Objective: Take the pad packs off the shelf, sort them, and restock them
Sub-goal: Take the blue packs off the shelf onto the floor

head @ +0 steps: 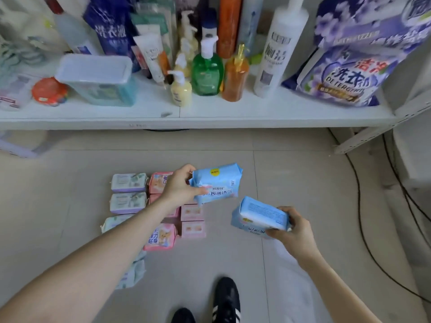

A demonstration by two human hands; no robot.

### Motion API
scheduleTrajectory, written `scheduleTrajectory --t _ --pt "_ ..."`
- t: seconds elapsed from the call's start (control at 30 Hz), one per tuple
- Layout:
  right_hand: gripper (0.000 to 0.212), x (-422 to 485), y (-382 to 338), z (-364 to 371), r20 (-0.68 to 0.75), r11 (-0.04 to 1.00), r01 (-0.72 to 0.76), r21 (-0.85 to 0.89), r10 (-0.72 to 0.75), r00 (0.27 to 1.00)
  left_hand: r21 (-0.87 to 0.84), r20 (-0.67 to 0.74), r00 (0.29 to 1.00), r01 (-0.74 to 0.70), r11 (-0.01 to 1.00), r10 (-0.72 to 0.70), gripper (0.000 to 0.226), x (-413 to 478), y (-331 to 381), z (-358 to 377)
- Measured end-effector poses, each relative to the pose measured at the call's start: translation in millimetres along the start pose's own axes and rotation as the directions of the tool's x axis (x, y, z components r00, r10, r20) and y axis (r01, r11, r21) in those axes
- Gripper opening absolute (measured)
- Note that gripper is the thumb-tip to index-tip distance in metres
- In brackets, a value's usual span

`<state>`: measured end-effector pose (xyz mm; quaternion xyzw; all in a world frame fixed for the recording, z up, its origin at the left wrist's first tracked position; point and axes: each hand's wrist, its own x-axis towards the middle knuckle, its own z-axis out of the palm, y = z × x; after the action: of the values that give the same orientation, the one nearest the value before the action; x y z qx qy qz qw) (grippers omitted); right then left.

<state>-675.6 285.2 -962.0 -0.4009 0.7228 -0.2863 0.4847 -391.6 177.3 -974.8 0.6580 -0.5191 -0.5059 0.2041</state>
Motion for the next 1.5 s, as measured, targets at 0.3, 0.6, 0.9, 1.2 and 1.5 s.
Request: scheduleTrajectory --t 0.3,0.6,0.9,1.2,1.5 --pt "0.041 120.8 107.2 51.4 0.061 1.0 0.029 -0.007 -0.028 0.998 0.118 0.018 0.995 -0.095 0.989 0.093 0.048 126.4 -89.2 60.7" --pt "0.041 184.3 164.0 94.5 0.126 0.994 0.105 -0.024 -0.101 0.987 0.209 0.115 0.975 -0.211 0.955 0.19 0.047 194.2 -147.3 96.4" --pt "0.044 197.0 192.7 112.6 0.148 0.979 0.161 -0.124 -0.142 0.979 0.656 0.241 0.951 -0.306 0.69 0.194 0.058 213.1 -162.0 101.4" --pt "0.076 199.2 197.9 129.7 0.156 0.958 0.175 -0.226 -0.142 0.978 0.57 0.341 0.94 -0.221 0.791 0.016 0.07 211.1 -152.6 87.6" --pt "0.098 209.7 184.4 163.0 0.098 0.966 0.18 -0.187 -0.164 0.982 0.431 0.424 0.906 -0.212 0.877 0.01 0.035 218.1 -155.8 78.8"
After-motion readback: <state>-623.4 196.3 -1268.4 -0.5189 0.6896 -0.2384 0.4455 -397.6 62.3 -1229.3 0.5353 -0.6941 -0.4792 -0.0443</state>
